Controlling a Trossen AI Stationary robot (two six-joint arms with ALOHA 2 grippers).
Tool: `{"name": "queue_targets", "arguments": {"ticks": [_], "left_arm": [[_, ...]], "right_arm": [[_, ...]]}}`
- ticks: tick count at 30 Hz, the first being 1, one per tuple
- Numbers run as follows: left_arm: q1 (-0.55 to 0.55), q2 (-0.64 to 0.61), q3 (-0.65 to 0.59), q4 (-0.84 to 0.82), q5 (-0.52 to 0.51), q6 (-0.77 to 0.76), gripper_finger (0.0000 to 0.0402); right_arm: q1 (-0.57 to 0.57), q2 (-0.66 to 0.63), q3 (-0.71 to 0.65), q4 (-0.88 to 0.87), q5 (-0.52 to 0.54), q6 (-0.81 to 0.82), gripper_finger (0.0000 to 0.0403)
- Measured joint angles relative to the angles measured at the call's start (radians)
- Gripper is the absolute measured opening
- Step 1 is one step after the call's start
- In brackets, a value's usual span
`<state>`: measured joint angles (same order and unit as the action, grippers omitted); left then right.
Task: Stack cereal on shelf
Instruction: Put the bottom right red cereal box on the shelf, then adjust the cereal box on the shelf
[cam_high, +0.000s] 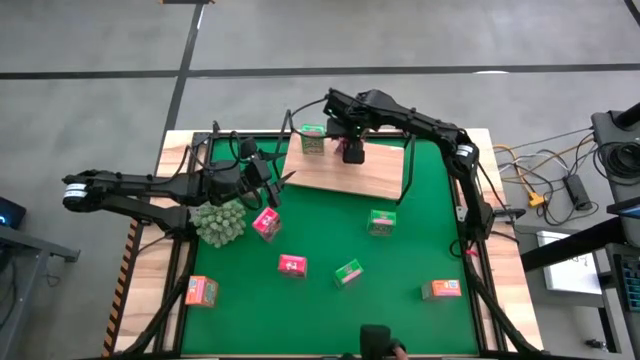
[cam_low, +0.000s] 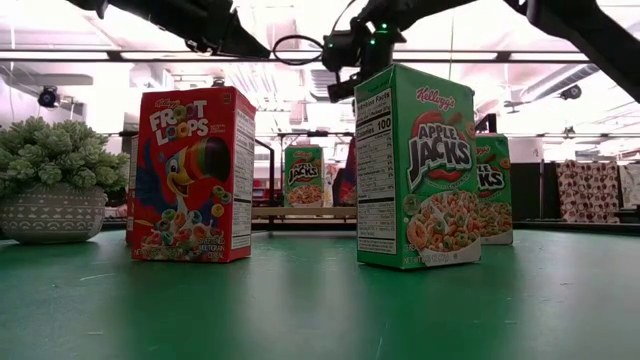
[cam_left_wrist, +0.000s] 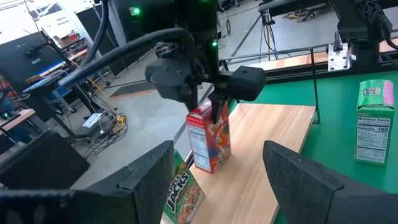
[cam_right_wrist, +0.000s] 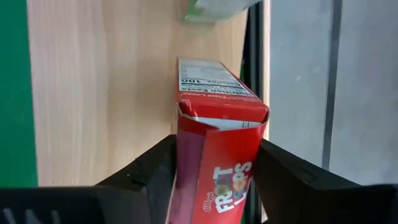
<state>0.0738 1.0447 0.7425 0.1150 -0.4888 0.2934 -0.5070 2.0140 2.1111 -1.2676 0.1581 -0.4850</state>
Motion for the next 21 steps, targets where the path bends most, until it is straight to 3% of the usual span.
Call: {"name": "queue_targets", "arguments": {"ticks": [12,21], "left_arm": [[0.000,0.000,-0.001,0.000,0.000,0.000,0.0231],[0.000,0.000,-0.001,0.000,0.000,0.000,0.0231]], "right_arm": [[-0.002,-0.004,0.012,0.030,0.009,0.008,0.0250],[0.020,-0.085,0.012,0.023,0.025,0.079,0.0239]]}}
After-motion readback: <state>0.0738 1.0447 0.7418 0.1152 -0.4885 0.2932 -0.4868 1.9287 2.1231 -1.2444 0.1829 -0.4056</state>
